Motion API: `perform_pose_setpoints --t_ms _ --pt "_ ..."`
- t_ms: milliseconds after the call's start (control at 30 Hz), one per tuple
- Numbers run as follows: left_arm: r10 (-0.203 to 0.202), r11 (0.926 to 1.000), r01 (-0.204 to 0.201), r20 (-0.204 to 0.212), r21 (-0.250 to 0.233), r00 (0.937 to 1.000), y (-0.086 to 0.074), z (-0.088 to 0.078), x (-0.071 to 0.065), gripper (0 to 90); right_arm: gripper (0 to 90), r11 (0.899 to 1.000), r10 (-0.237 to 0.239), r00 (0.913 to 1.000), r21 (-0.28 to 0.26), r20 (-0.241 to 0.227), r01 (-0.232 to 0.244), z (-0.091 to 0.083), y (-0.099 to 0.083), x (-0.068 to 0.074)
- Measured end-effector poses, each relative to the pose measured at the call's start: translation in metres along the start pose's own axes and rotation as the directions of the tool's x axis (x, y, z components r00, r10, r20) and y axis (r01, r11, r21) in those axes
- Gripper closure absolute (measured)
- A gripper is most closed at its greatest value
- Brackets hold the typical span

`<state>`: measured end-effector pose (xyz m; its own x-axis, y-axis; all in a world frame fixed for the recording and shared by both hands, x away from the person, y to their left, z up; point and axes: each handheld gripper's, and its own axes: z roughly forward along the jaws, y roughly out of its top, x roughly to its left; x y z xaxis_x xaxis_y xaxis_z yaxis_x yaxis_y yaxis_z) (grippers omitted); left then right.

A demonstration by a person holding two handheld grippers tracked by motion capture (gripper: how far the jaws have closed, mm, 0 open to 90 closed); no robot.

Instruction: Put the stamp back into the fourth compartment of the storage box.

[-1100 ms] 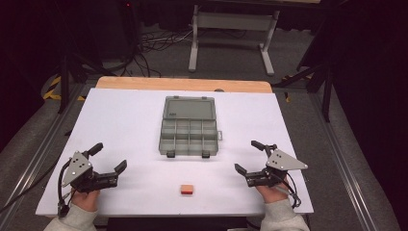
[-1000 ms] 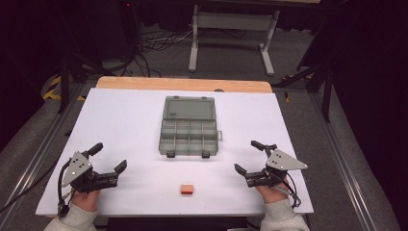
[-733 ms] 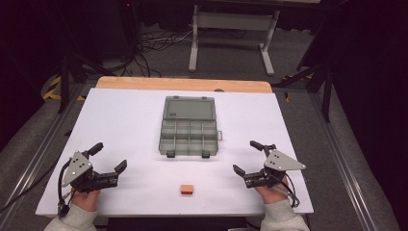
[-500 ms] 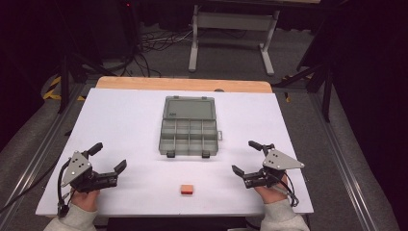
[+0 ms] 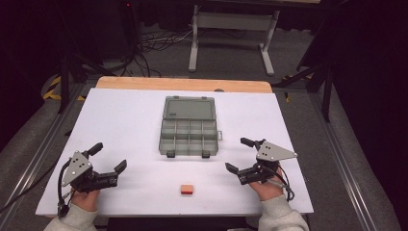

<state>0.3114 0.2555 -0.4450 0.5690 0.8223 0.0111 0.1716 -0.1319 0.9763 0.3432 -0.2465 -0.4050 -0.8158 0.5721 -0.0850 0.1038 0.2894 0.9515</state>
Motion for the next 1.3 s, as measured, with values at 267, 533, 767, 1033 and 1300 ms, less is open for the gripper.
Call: perform_pose_setpoints --t_ms 267,533,767,1033,1300 --pt "-0.003 1.0000 0.003 0.000 -0.003 1.0000 0.000 0.000 0.001 1.0 4.5 0.999 -0.024 0.9982 0.026 -0.055 0.025 0.015 0.015 0.002" --pt "-0.005 1.0000 0.005 0.000 0.001 1.0000 -0.001 0.001 0.000 1.0 5.0 0.997 -0.051 0.9937 0.050 -0.100 0.057 0.031 0.027 0.005" --pt "-0.004 1.0000 0.004 0.001 0.001 1.0000 -0.001 0.001 0.000 1.0 5.9 0.994 -0.077 0.9869 0.061 -0.141 0.087 0.046 0.041 0.011" --pt "-0.002 1.0000 0.002 0.006 -0.001 1.0000 -0.001 0.001 0.001 1.1 7.2 0.990 -0.106 0.9788 0.071 -0.176 0.120 0.063 0.055 0.018" --pt "0.000 1.0000 0.000 0.007 -0.001 1.0000 -0.001 0.001 0.001 1.1 9.5 0.987 -0.114 0.9672 0.084 -0.227 0.136 0.076 0.063 0.021"
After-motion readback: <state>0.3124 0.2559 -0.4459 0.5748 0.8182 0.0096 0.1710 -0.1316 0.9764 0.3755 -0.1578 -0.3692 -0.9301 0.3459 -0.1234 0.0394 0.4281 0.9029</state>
